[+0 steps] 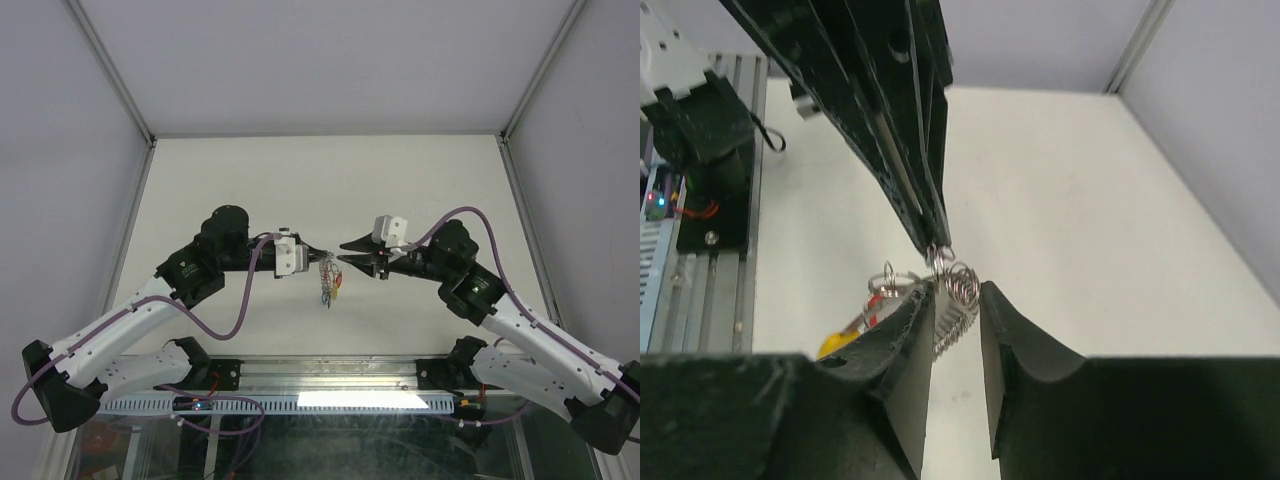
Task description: Put the keys on the keyring
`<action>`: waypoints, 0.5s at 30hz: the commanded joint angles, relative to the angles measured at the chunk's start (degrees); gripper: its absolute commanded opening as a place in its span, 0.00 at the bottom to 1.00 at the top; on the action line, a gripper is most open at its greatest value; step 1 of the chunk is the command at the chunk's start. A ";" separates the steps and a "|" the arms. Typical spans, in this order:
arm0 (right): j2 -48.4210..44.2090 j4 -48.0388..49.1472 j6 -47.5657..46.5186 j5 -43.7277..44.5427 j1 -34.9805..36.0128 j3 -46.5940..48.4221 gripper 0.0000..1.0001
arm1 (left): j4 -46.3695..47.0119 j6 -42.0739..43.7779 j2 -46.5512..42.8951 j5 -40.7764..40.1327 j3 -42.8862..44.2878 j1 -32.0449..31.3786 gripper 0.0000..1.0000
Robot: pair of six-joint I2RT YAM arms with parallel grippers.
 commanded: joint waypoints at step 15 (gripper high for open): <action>6.94 -3.89 -3.51 -6.32 0.24 5.32 0.28 | 0.82 1.53 -0.14 1.05 2.88 -0.51 0.00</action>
